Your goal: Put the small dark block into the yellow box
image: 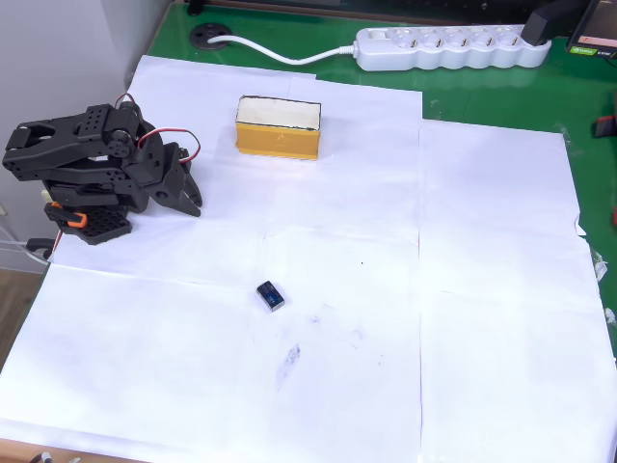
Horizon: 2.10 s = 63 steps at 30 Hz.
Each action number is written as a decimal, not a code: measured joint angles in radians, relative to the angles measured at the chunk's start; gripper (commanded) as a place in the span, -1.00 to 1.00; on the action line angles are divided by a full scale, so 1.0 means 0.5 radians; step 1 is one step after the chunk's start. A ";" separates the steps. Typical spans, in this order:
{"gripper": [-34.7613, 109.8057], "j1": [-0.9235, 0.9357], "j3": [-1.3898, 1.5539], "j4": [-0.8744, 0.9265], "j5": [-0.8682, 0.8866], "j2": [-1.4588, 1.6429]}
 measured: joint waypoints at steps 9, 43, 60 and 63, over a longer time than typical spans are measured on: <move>-0.52 0.000 0.000 0.000 0.000 0.000; -0.52 0.000 0.000 0.000 0.000 0.000; -0.50 -0.003 0.000 0.000 0.000 0.000; -0.44 -0.021 0.000 0.000 0.000 0.000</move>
